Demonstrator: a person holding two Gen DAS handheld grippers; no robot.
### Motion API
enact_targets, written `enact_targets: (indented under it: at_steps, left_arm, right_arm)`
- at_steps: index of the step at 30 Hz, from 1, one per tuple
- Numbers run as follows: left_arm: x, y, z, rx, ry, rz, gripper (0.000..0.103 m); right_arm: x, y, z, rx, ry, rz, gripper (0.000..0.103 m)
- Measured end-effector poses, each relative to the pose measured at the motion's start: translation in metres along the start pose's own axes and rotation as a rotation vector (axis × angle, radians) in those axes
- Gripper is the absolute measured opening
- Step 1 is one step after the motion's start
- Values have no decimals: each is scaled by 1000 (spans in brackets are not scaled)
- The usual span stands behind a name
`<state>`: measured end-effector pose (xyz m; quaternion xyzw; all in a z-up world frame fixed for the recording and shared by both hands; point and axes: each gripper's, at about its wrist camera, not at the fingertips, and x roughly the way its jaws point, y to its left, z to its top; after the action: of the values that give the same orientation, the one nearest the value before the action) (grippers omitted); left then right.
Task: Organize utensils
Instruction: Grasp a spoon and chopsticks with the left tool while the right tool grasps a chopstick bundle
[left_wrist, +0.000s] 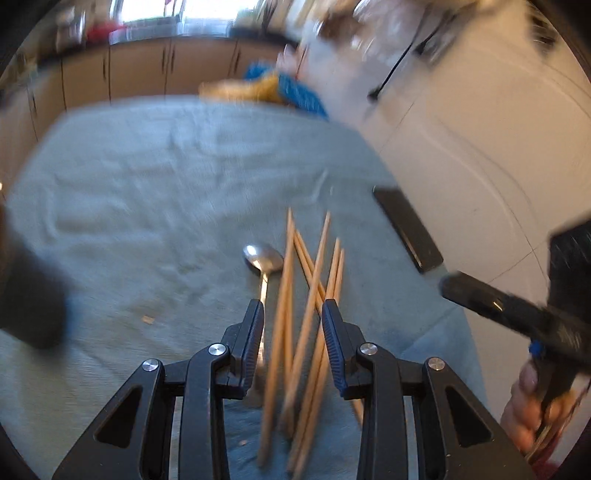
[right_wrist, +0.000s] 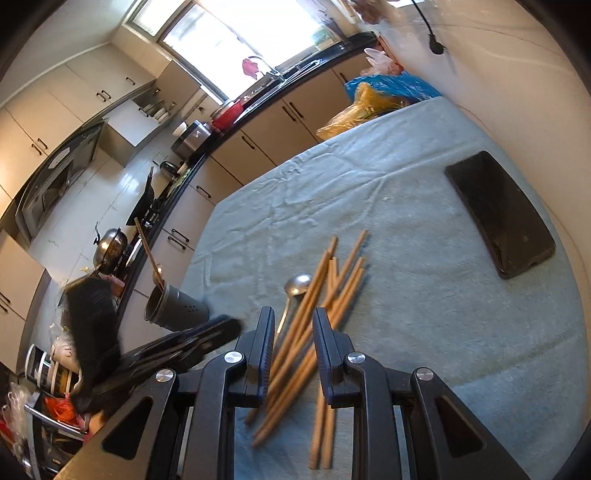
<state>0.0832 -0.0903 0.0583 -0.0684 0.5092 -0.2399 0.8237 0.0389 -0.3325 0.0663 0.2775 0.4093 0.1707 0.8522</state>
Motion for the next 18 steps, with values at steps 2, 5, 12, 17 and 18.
enact_targets:
  at_steps: [2,5,12,17,18]
  left_arm:
    - [17,6,8,-58,39,-22,31]
    - [41,19,20,-149,86,-34,31]
    - [68,21,39,-217,99,-47,31]
    - [84,25,46,-232,89,-38,16]
    - [84,26,46,-238,78,-56,7]
  right_arm:
    - [-2,-4,-1,10,-2,2,23]
    - [-6,-16,-2,21,-4,6,23]
    - [-11,-36,0,48,-6,-1,23]
    - [-7,-45,3,72,3,-8,23]
    - [-5,-46,3,77,7,-10,23]
